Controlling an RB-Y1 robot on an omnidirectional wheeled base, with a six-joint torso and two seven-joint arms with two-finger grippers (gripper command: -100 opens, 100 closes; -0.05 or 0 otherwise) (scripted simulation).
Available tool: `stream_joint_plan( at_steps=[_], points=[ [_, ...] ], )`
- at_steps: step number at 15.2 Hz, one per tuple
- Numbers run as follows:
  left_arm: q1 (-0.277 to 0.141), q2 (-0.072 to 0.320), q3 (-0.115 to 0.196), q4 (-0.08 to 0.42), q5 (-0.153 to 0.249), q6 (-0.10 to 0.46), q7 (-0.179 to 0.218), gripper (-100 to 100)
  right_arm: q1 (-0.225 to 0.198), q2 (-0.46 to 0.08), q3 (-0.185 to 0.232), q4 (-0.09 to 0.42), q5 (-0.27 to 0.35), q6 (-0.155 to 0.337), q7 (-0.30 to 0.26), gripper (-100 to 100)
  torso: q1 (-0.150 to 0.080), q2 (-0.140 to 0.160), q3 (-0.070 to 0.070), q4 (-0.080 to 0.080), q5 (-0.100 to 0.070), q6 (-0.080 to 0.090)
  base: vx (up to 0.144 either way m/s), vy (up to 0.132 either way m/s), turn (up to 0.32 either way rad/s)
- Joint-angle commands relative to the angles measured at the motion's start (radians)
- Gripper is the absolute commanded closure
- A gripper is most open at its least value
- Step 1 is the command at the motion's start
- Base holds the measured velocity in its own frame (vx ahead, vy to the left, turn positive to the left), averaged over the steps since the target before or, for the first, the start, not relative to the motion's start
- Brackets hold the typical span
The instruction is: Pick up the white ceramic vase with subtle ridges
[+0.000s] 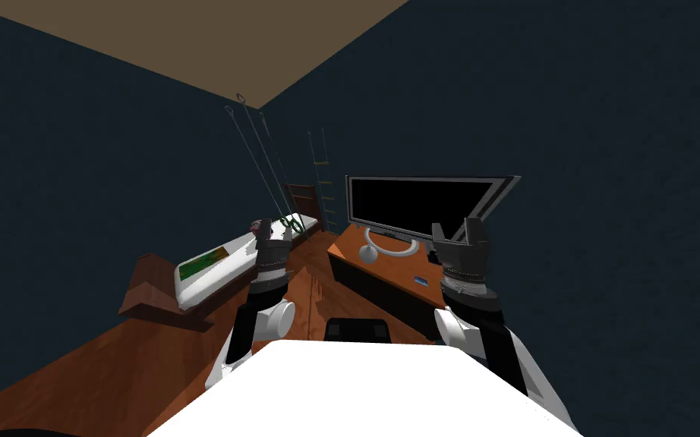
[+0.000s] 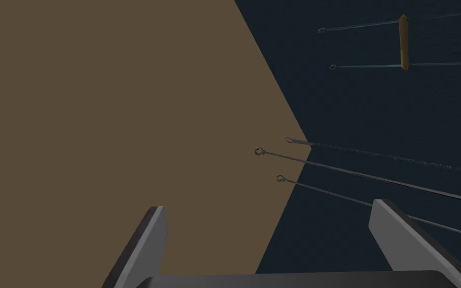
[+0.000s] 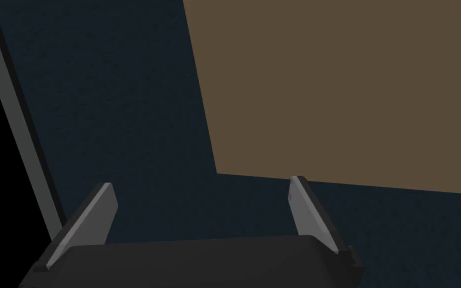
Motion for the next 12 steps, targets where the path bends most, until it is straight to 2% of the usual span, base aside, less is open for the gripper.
stream_joint_plan(
  at_steps=[1, 4, 5, 6, 7, 9, 10, 11, 12],
  points=[
    [0.0, 0.0, 0.0, 0.0, 0.0, 0.0, 0.0, 0, 0.0, -0.041, 0.011, 0.02, 0.011, 0.0, 0.004, -100, 0.0, 0.0, 0.0, 0.0, 0.0, 0.0, 0.008, 0.012, 0.07],
    [0.0, 0.0, 0.0, 0.0, 0.0, 0.0, 0.0, 0, 0.001, -0.111, 0.039, 0.068, 0.036, 0.0, 0.014, -100, 0.002, -0.002, -0.001, 0.0, 0.0, -0.001, 0.032, 0.034, 0.133],
    [0.0, 0.0, 0.0, 0.0, 0.0, 0.0, 0.0, 0, 0.001, -0.114, 0.039, 0.068, 0.036, 0.0, 0.014, -100, 0.002, -0.003, -0.001, -0.001, 0.0, 0.0, 0.036, 0.04, 0.073],
    [0.0, 0.0, 0.0, 0.0, 0.0, 0.0, 0.0, 0, 0.001, -0.144, 0.051, 0.09, 0.048, 0.0, 0.018, -100, 0.003, -0.003, -0.002, -0.001, 0.001, 0.0, 0.035, 0.045, 0.099],
    [0.0, 0.0, 0.0, 0.0, 0.0, 0.0, 0.0, 0, 0.001, -0.144, 0.051, 0.09, 0.048, 0.0, 0.018, -100, 0.003, -0.003, -0.002, -0.001, 0.001, 0.0, 0.028, 0.037, 0.078],
    [0.0, 0.0, 0.0, 0.0, 0.0, 0.0, 0.0, 0, 0.001, -0.201, 0.08, 0.141, 0.075, -0.001, 0.029, -100, 0.003, -0.002, -0.001, -0.001, 0.001, 0.0, 0.03, 0.043, 0.128],
    [0.0, 0.0, 0.0, 0.0, 0.0, 0.0, 0.0, 0, 0.001, -0.212, 0.08, 0.141, 0.075, -0.001, 0.029, -100, 0.003, -0.003, -0.002, -0.001, 0.001, -0.001, 0.039, 0.048, 0.135],
    [0.0, 0.0, 0.0, 0.0, 0.0, 0.0, 0.0, 0, 0.001, -0.245, 0.097, 0.17, 0.09, -0.001, 0.034, -100, 0.003, -0.003, -0.002, -0.001, 0.001, 0.0, 0.041, 0.046, 0.117],
    [0.0, 0.0, 0.0, 0.0, 0.0, 0.0, 0.0, 0, 0.001, -0.248, 0.097, 0.17, 0.09, -0.001, 0.034, -100, 0.003, -0.003, -0.002, -0.001, 0.001, 0.0, 0.04, 0.039, 0.107]
  ],
)
